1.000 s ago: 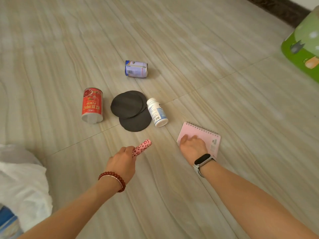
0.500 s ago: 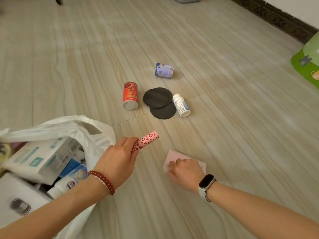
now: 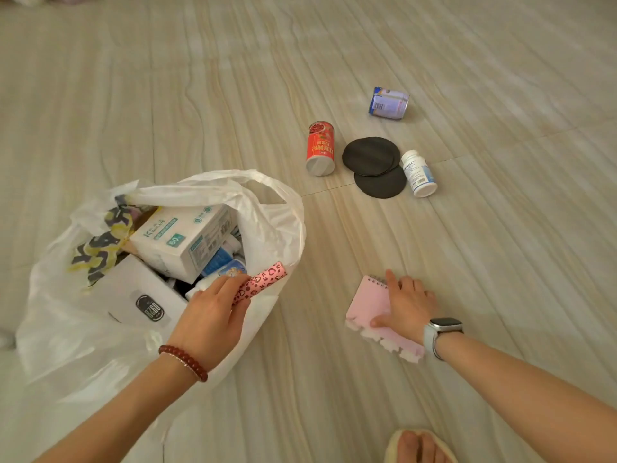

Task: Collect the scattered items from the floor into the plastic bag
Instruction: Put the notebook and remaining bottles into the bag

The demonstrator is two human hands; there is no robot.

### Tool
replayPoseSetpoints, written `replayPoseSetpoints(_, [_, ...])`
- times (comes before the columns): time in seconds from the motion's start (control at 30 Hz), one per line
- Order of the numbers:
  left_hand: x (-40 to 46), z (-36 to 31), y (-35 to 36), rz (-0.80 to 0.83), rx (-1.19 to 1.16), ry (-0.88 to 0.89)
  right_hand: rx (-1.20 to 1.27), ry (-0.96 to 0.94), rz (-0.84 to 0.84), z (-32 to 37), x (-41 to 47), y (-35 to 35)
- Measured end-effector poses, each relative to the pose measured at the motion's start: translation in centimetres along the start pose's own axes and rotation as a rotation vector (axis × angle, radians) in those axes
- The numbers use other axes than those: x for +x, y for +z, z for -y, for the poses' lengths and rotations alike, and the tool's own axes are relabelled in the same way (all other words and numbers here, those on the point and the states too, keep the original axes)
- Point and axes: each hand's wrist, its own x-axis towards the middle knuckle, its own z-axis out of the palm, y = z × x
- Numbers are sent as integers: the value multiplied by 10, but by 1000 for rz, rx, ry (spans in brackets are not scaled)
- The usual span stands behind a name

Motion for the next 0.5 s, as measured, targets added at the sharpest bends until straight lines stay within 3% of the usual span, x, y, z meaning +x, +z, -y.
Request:
replayPoseSetpoints(0.13, [-14,23,0,-15,53,-145,121,-38,-20,16,-7,-7])
replayPoseSetpoints(0.33, [-8,39,2,-79,9,-339,524,-417,37,53,-30,-59])
replayPoseSetpoints(0.43, [5,33,2,-129,-119,-471,731,-459,-12,76,-43,-86])
replayPoseSetpoints(0.5, [16,31,-1,-174,-371,-664,809,-465,-89,93,-48,-99])
